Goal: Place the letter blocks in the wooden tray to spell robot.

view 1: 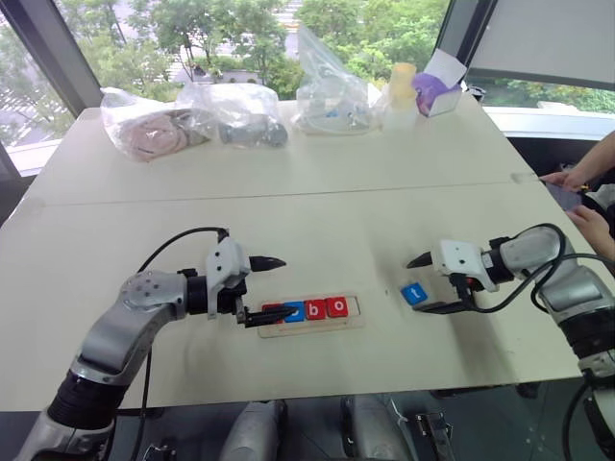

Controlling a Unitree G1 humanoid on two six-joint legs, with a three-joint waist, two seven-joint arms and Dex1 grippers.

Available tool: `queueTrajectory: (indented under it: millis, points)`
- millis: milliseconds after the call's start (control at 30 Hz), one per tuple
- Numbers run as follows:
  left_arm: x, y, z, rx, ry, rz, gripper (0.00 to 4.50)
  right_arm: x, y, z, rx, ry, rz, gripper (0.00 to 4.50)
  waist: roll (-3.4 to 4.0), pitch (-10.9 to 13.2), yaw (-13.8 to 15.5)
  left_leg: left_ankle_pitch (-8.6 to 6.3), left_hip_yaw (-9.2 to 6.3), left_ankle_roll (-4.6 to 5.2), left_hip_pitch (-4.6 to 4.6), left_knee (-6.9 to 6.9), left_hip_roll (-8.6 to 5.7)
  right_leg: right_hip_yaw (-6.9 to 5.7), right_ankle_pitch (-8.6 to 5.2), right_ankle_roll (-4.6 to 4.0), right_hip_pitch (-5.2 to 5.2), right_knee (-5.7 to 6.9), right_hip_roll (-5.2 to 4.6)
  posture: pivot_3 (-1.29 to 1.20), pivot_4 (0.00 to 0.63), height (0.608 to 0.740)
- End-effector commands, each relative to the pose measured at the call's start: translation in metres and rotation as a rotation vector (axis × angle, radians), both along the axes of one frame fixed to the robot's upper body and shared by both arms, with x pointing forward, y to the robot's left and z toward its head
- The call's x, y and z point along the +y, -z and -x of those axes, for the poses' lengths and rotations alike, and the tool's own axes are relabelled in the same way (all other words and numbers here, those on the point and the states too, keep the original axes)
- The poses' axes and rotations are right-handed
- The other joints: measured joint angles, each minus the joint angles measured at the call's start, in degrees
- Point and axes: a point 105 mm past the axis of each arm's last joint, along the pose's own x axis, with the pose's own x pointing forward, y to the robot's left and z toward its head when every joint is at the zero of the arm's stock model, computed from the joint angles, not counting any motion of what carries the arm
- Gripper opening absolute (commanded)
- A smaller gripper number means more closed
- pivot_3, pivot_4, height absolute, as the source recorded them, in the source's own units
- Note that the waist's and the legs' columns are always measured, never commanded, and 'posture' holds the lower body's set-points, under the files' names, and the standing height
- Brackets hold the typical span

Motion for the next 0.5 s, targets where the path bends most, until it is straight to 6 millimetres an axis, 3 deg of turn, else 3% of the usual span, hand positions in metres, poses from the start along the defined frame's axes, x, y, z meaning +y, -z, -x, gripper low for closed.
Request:
queueTrajectory:
  millis: [33,167,333,500]
  points:
    - [-0.001,-0.011,0.002,-0.048,0.006,0.011,4.50,0.005,-0.003,-0.002,-0.019,-0.014,-0.009,3.10,0.00,0.00,-0.02,0.00,0.00,0.00,0.00,0.00,0.00,0.00,0.00,0.00,0.00,0.00,0.00,0.00,0.150,0.740]
    - [-0.001,-0.010,0.002,-0.049,0.005,0.012,4.50,0.007,-0.004,-0.002,-0.020,-0.011,-0.023,1.12,0.00,0.00,0.02,0.00,0.00,0.00,0.01,0.00,0.00,0.01,0.00,0.00,0.01,0.01,0.00,0.00,0.150,0.740]
    - [-0.001,-0.010,0.002,-0.048,0.005,0.012,4.50,0.015,-0.014,0.000,-0.018,0.036,-0.080,1.13,0.00,0.00,0.07,0.00,0.00,0.00,0.01,0.00,0.00,0.01,0.00,0.00,0.00,0.01,-0.02,0.00,0.150,0.740]
    - [-0.001,-0.010,0.002,-0.045,0.010,0.012,4.50,0.046,-0.035,0.015,0.006,0.029,-0.134,1.13,0.03,0.02,0.13,-0.01,-0.02,-0.01,-0.01,-0.03,0.00,0.04,0.00,0.00,-0.04,0.01,-0.09,0.00,0.150,0.740]
